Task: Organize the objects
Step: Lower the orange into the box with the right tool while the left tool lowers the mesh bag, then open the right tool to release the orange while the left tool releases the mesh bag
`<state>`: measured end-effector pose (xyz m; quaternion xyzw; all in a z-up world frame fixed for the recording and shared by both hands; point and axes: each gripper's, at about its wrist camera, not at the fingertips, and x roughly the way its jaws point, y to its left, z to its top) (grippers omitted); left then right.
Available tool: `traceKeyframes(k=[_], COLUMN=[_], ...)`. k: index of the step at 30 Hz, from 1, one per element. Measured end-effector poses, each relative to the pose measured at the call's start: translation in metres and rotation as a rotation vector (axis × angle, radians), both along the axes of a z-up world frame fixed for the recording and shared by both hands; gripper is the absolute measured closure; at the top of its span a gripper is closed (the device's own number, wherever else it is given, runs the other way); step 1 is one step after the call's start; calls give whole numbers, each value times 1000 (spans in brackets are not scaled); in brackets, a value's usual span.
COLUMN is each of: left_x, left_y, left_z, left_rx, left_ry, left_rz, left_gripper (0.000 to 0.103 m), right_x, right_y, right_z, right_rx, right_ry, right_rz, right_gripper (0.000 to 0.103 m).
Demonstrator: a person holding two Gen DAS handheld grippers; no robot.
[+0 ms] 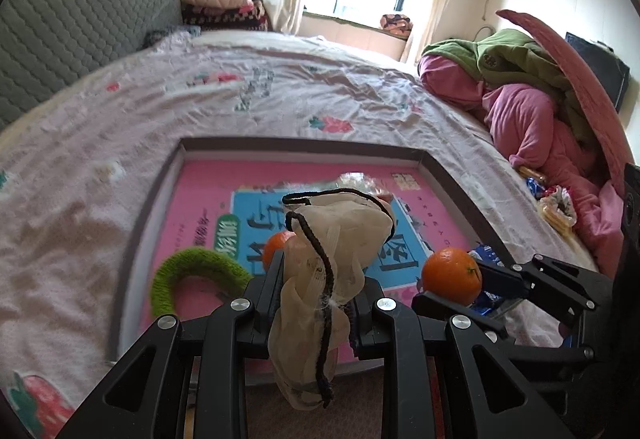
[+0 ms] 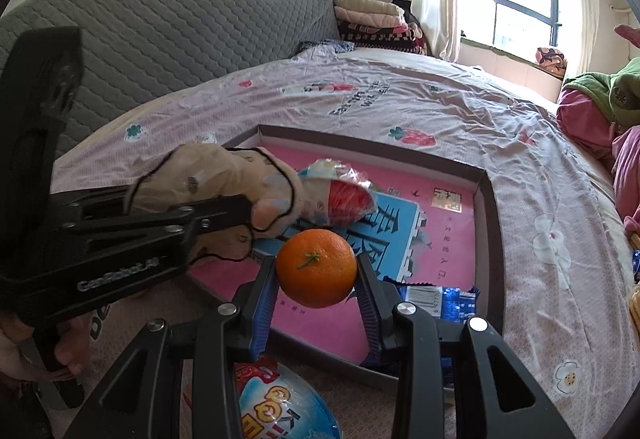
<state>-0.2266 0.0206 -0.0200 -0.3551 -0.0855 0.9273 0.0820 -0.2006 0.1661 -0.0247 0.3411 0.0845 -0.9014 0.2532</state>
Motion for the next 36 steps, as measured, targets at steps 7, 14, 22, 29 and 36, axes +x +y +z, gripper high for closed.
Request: traceKeyframes(k=[7,14,22,29,36], left_x=[0,7,2,-3,-1], left_y=[6,11,13,17,14], left_z=[-8,-10,-15,-18,-19], left_rx=[-7,-23,-39,-52,-70], left_ry=[-20,-25,-41,-48,-66], left_rz=[-19,-43,-37,-36,-13], left_gripper=[77,77,76,76,62], right_x=[-4,-11,-26,-27,-26], right_y=[-2,1,-1,0,-1], right_z=[-9,-11,-16,-16,-13], right_rx=[24,10,41,46,77], right_ry=[-53,-100,-163,-178,-171], right_rz=[3,1,0,-3,-5], right_gripper=[64,64,64,64,64])
